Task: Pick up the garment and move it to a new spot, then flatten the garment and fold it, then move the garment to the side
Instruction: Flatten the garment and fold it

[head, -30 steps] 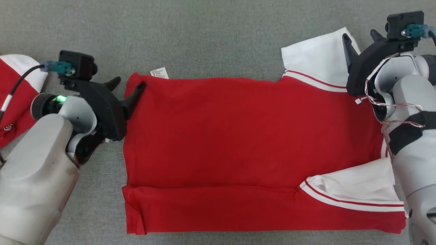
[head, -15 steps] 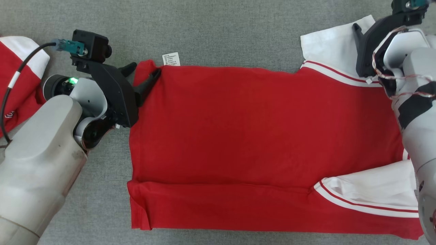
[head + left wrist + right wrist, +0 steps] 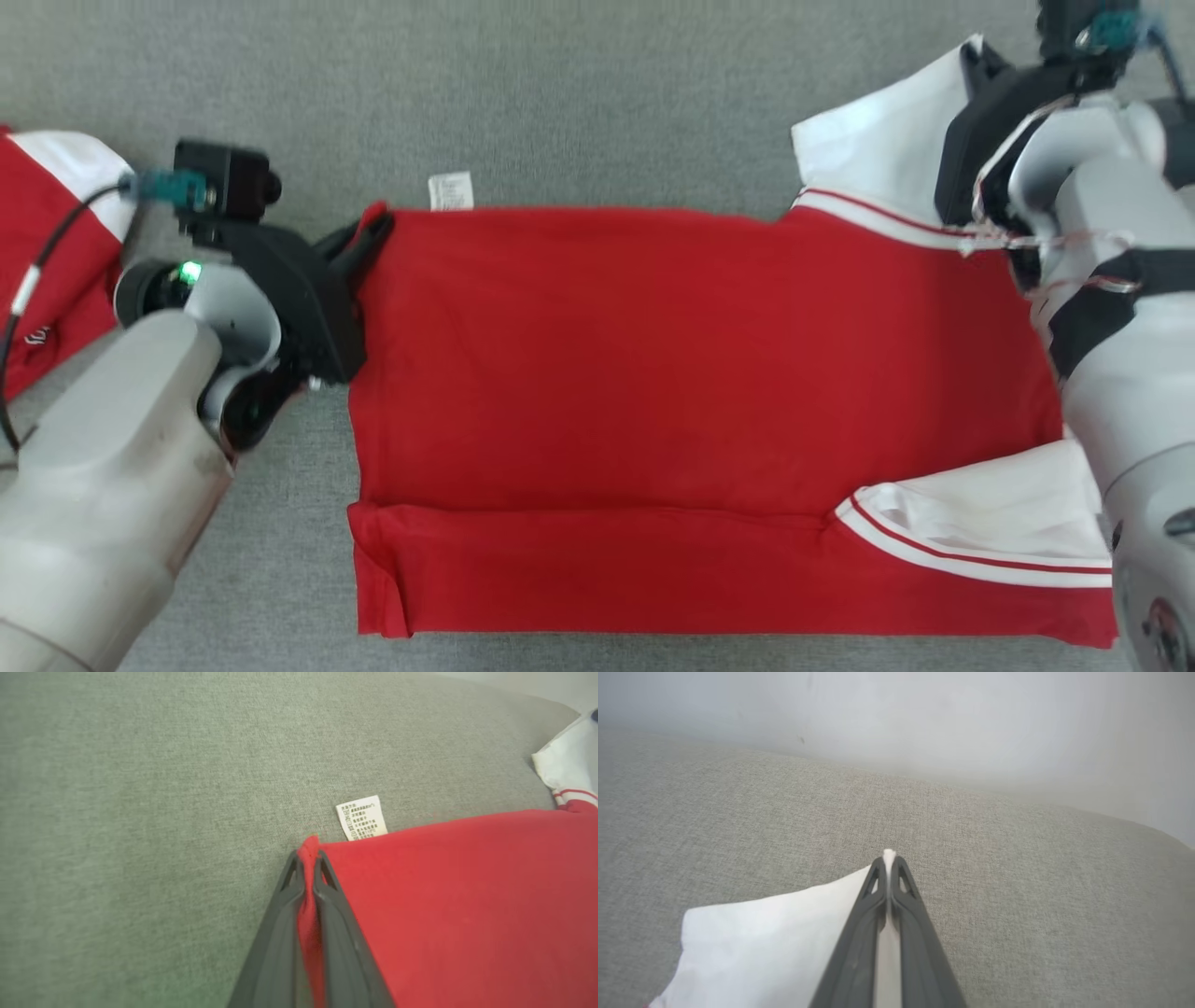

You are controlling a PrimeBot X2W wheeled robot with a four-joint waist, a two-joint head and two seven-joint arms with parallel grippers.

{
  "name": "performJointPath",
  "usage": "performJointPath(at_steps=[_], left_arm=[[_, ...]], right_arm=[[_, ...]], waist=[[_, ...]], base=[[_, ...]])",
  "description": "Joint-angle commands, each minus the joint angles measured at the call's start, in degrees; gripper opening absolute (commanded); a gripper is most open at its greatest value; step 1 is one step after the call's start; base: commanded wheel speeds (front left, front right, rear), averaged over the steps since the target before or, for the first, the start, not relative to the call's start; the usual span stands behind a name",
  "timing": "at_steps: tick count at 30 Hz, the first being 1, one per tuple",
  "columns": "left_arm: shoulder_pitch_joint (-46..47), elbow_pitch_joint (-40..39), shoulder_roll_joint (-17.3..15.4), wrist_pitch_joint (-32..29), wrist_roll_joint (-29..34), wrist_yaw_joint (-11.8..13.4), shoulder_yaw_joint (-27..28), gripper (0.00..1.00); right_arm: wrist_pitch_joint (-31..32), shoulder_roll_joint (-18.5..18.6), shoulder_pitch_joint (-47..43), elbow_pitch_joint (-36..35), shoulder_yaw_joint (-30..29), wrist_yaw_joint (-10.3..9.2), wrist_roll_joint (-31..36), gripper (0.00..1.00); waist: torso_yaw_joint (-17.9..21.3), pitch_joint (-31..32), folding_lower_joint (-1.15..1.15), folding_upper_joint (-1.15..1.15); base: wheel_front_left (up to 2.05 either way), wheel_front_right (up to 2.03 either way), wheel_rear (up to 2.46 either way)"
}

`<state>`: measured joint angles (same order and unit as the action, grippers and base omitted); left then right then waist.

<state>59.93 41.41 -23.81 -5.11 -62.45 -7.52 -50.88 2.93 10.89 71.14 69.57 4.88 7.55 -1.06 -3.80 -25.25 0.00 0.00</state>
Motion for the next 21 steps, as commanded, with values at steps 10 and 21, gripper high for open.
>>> performJointPath(at_steps=[10,21], left_arm=[[-8.1,1.7,-0.3,7.4,-0.6,0.1,-2.3,0.0],[-11.6,2.8,-0.7,12.9,0.9,0.1,-3.5,0.0]], right_arm=[[-11.0,1.2,-13.6,-7.1,9.6,-0.13,-12.1,0.0],[-12.6,8.2,-32.8,-29.4,14.3,-0.13,-25.0,0.0]], waist=[[3.8,12.3,0.0,0.0],[5.6,16.5,0.0,0.0]], base=[[0.0,0.0,0.0],[0.0,0.0,0.0]])
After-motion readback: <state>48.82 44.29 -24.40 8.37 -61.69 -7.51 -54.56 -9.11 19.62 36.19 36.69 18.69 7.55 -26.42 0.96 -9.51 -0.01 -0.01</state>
